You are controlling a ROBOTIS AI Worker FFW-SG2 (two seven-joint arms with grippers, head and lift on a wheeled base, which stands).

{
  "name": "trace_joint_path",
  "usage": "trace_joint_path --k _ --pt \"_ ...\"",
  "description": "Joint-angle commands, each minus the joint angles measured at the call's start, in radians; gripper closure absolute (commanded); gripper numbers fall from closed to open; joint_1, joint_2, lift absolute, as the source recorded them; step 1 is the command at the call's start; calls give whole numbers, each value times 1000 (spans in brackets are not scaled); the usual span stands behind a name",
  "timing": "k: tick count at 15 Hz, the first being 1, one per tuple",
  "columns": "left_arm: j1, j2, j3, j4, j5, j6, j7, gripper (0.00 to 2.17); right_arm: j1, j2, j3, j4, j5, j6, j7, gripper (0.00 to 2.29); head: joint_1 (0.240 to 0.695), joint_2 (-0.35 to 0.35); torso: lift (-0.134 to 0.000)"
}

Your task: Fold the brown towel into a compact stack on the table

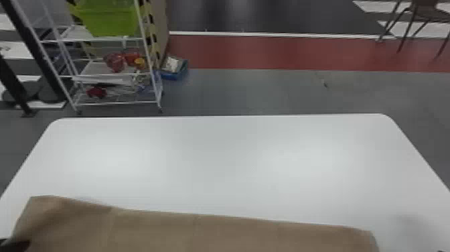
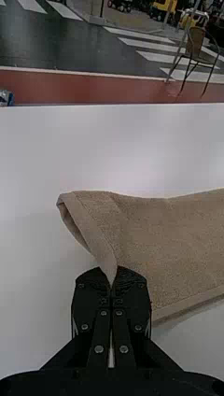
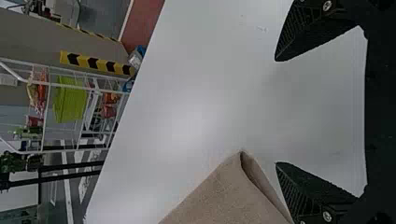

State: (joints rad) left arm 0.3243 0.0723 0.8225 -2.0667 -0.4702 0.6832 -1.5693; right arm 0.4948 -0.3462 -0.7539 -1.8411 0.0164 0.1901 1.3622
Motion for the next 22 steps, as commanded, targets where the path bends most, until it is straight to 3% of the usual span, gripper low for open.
trace_joint_path --k 1,3,6,10,11,15,16,18,20,22 --pt "24 -40 -14 -84 68 77 -11 2135 -2 10 -2 17 -9 -10 5 87 695 -17 -119" --pt "36 -75 -45 -182 110 151 -11 2135 -4 12 2 23 -7 -16 5 87 695 -53 -119" --pt "-1 -75 -79 -216 100 252 -11 2135 -6 16 24 26 -1 -28 5 87 695 -139 -119" --pt "36 -75 -172 -346 113 381 -11 2135 -16 16 30 69 5 -93 5 87 695 -150 -119" --pt "44 -75 -207 -377 113 405 -11 2135 -19 16 38 71 8 -96 5 87 695 -186 -119" --pt "58 -75 -448 -458 82 546 -11 2138 -24 16 51 80 10 -120 5 87 695 -287 -119" --pt "61 -75 -513 -478 67 596 -11 2135 -24 16 53 82 10 -120 5 87 695 -350 -119" --pt "90 -75 -629 -524 56 635 8 2138 -24 13 54 91 11 -139 5 87 695 -350 -119" --pt "110 -75 -757 -540 2 648 52 2138 -29 9 61 106 11 -148 5 87 695 -350 -119" --pt "122 -75 -864 -523 -1 645 158 2138 -35 3 73 120 11 -154 5 87 695 -350 -119"
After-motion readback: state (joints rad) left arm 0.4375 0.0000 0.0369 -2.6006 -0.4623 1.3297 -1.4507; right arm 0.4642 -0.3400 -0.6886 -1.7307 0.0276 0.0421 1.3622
